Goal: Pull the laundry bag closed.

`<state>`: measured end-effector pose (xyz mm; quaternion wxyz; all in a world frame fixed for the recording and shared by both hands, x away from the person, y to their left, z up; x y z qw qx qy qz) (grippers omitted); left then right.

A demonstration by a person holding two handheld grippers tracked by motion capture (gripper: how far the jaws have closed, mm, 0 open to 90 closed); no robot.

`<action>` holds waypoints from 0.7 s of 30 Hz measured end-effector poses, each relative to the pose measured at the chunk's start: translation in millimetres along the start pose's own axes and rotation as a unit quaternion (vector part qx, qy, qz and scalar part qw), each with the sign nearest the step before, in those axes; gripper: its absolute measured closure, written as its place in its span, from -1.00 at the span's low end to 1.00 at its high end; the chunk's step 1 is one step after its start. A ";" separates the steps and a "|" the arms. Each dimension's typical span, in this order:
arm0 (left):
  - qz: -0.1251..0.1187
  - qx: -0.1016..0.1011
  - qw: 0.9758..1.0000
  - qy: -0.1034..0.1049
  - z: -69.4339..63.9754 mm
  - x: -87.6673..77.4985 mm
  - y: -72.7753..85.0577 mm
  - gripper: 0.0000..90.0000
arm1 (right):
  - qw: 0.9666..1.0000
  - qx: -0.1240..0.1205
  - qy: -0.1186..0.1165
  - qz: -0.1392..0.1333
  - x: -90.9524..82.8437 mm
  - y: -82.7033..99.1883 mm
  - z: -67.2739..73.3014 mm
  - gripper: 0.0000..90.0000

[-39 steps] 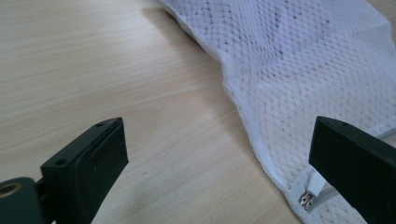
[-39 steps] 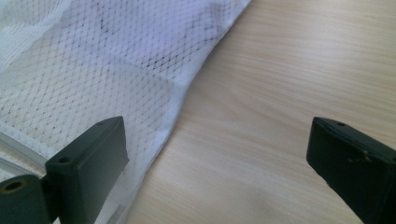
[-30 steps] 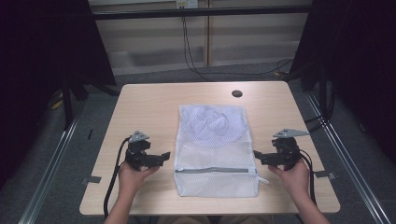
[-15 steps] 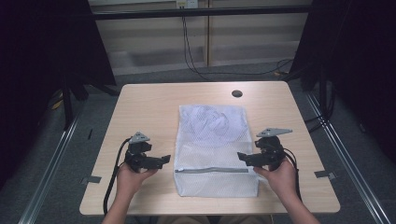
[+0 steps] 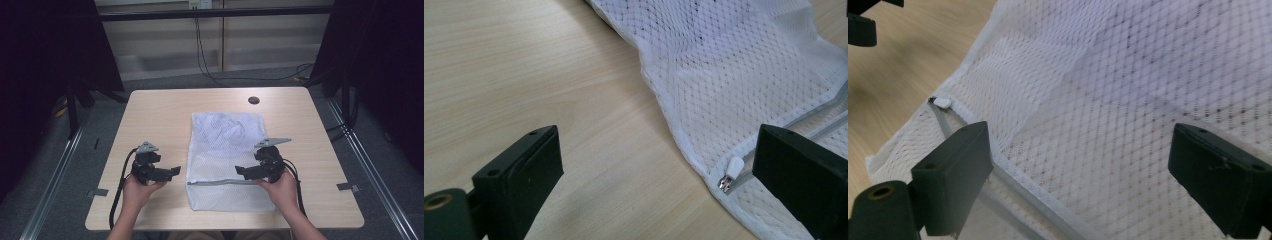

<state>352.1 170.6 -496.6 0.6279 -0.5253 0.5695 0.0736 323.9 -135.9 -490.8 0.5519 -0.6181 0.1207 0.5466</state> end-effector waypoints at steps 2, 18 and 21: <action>-0.001 -0.001 1.000 -0.002 1.1 -1.3 0.0 -0.88 | 1.000 -0.002 0.002 0.008 4.0 -1.3 3.7 -0.77; -0.001 0.003 1.000 0.005 0.8 -3.0 0.1 -0.88 | 0.999 -0.019 -0.020 0.024 26.4 -14.4 29.0 -0.84; -0.002 0.004 1.000 0.005 1.4 -4.0 0.1 -0.88 | 0.999 -0.023 -0.017 0.027 30.3 -16.0 31.9 -0.84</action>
Point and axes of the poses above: each handheld gripper's, and its own axes: x roughly forward along the jaws, y roughly out of its underside, z roughly to its left, the point moved 6 cm from there along x, roughly forward along the jaws, and after that the axes turned 12 degrees about z, right-handed, at the moved point
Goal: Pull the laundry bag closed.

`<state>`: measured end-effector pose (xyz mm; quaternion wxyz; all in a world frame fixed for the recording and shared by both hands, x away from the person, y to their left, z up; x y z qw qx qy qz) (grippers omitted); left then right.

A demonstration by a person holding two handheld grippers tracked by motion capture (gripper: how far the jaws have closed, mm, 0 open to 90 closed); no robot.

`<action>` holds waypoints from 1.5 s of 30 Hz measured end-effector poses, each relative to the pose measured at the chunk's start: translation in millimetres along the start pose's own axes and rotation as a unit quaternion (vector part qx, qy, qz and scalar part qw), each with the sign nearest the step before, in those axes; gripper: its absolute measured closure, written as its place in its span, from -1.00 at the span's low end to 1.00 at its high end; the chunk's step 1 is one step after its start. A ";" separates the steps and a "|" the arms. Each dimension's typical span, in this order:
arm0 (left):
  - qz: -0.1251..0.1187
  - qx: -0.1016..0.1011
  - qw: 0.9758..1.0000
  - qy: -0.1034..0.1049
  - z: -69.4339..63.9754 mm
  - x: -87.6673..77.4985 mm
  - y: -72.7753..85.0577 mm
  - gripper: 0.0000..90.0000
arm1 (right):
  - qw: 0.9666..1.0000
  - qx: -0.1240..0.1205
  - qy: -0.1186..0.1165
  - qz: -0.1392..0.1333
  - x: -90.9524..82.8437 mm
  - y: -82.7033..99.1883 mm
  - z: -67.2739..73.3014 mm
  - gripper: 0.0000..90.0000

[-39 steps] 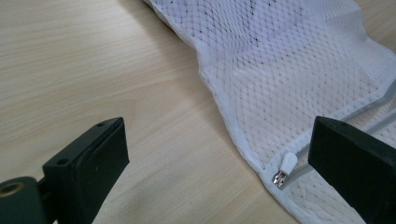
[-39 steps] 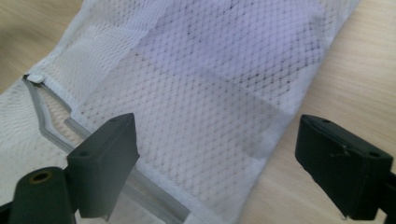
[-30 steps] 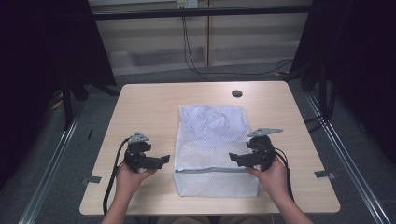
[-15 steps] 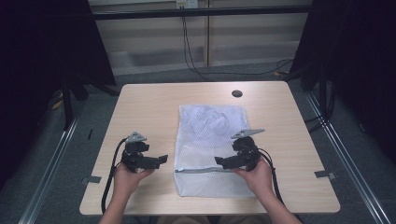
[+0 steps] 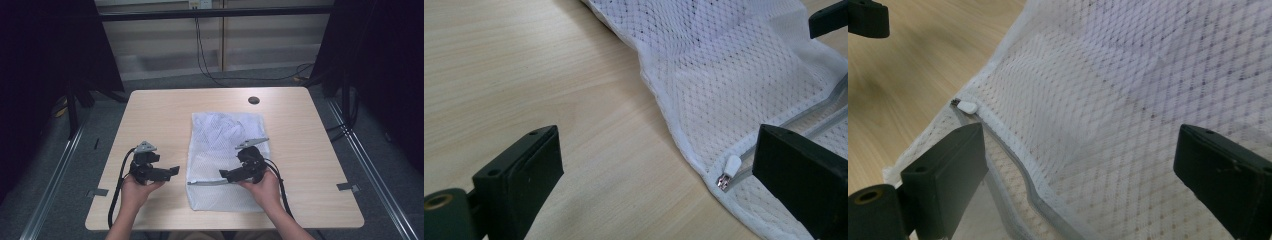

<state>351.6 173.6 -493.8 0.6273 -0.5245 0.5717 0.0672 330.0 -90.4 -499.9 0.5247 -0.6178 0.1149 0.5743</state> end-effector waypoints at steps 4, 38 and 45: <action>-0.001 0.000 1.000 0.002 -0.2 -1.1 0.1 -0.87 | 1.000 -0.003 -0.007 0.006 4.1 -2.9 4.4 -0.82; 0.006 0.003 1.000 0.000 2.5 -4.8 2.0 -0.84 | 0.996 0.006 -0.086 0.031 34.8 -20.7 45.6 -0.50; 0.009 0.000 1.000 0.000 3.0 -4.8 2.9 -0.83 | 0.994 0.015 -0.107 0.034 40.2 -23.4 50.5 -0.42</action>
Point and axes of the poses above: each handheld gripper's, and its own axes: x roughly forward along the jaws, y roughly out of its underside, z roughly to its left, the point moved 6 cm from there along x, roughly forward along the jaws, and after that the axes turned 12 degrees about z, right-handed, at the moved point
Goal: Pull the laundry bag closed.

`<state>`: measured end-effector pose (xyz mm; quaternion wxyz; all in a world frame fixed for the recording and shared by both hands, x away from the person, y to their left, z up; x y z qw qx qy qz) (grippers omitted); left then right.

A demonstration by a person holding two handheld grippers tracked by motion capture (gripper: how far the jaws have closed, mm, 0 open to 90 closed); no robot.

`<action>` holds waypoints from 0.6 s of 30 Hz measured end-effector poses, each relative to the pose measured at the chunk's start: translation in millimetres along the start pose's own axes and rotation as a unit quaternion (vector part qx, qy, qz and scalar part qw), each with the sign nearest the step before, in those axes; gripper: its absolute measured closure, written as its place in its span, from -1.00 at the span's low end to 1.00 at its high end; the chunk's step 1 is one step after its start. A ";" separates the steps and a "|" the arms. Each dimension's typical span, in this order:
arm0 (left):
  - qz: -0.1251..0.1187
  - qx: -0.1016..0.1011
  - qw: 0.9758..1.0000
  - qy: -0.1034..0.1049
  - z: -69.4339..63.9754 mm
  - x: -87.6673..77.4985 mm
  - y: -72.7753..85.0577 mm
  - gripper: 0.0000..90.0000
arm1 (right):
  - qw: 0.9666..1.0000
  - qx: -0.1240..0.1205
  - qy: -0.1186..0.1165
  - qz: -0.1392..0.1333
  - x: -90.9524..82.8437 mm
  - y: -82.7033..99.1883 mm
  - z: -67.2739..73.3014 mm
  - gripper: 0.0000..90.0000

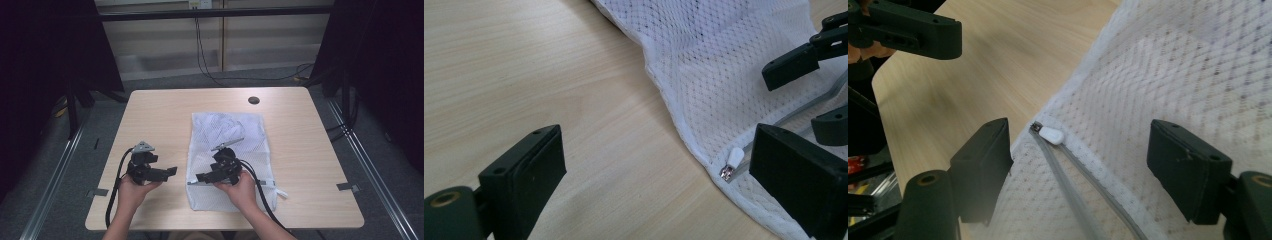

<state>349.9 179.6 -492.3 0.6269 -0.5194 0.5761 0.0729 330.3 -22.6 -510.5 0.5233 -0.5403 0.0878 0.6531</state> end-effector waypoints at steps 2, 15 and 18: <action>0.000 -0.002 1.000 -0.002 0.7 -0.2 0.1 -0.83 | 1.000 -0.001 -0.006 0.002 2.6 -0.6 0.8 -0.40; -0.001 -0.006 1.000 0.000 2.8 -2.3 0.5 -0.82 | 0.999 0.014 -0.029 0.022 18.4 -2.5 6.9 -0.23; -0.001 -0.007 1.000 0.001 3.2 -2.4 0.6 -0.82 | 0.999 0.012 -0.037 0.025 21.7 -2.8 7.6 -0.15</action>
Point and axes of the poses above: each handheld gripper's, and its own axes: x roughly forward along the jaws, y roughly out of its underside, z roughly to its left, the point moved 6 cm from there along x, roughly forward along the jaws, and after that the axes turned 12 degrees about z, right-handed, at the moved point
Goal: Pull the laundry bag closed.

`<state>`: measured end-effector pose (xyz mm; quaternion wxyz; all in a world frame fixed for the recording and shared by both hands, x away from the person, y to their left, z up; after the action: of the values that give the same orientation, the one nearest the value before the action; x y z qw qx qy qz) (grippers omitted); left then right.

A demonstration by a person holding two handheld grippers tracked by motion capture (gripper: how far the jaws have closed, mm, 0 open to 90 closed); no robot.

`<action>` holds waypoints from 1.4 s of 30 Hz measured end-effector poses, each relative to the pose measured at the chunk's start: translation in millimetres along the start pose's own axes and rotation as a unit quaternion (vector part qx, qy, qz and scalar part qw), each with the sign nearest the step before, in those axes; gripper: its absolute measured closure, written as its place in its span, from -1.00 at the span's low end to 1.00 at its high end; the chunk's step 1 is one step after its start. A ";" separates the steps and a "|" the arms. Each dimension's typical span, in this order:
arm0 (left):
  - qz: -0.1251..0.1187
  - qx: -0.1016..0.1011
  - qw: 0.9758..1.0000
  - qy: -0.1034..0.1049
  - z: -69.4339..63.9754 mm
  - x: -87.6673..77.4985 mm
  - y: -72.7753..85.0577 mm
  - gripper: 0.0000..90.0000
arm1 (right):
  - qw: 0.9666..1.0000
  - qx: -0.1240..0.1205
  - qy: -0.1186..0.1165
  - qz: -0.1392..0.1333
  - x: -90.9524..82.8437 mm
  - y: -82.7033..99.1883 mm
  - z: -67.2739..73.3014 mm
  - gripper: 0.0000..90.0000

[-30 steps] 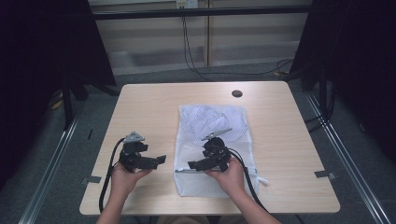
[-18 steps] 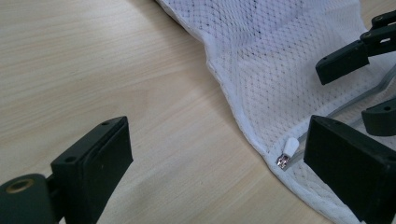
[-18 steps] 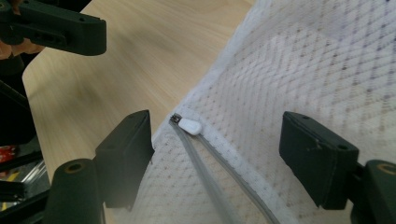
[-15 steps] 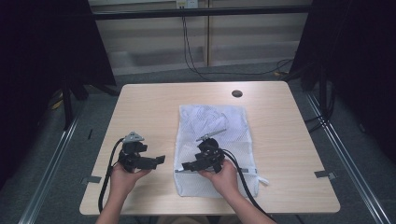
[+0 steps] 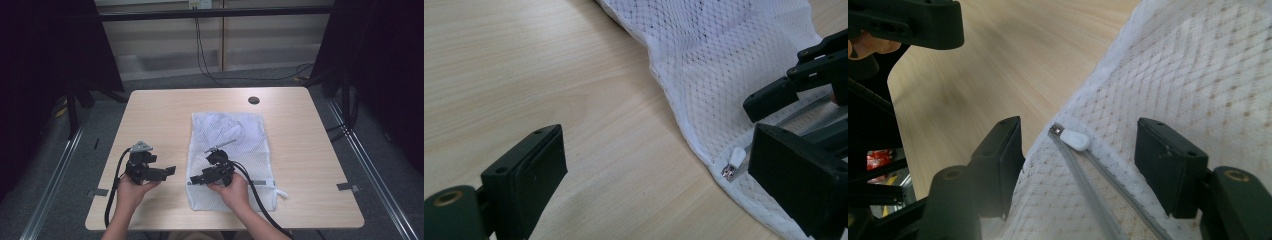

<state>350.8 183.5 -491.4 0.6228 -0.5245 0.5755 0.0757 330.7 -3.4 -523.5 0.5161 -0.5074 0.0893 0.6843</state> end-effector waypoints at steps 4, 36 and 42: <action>0.001 0.000 1.000 -0.001 0.6 0.2 0.3 -0.81 | 1.000 0.006 -0.006 0.001 2.4 -0.5 0.3 0.05; 0.003 -0.004 1.000 -0.002 1.4 1.0 0.3 -0.81 | 0.999 0.027 -0.035 0.021 20.0 -2.6 8.2 0.56; 0.005 -0.005 1.000 0.000 1.6 1.3 0.5 -0.81 | 0.998 0.035 -0.045 0.017 19.4 -4.0 10.3 0.62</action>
<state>351.9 184.2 -493.0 0.6198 -0.5245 0.5779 0.0819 328.6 16.9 -532.4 0.5252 -0.4558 0.0989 0.7118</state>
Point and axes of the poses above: each handheld gripper's, and its own axes: x roughly forward along the jaws, y roughly out of its underside, z roughly to its left, the point moved 6 cm from there along x, roughly forward along the jaws, and after that the axes turned 12 degrees about z, right-handed, at the moved point
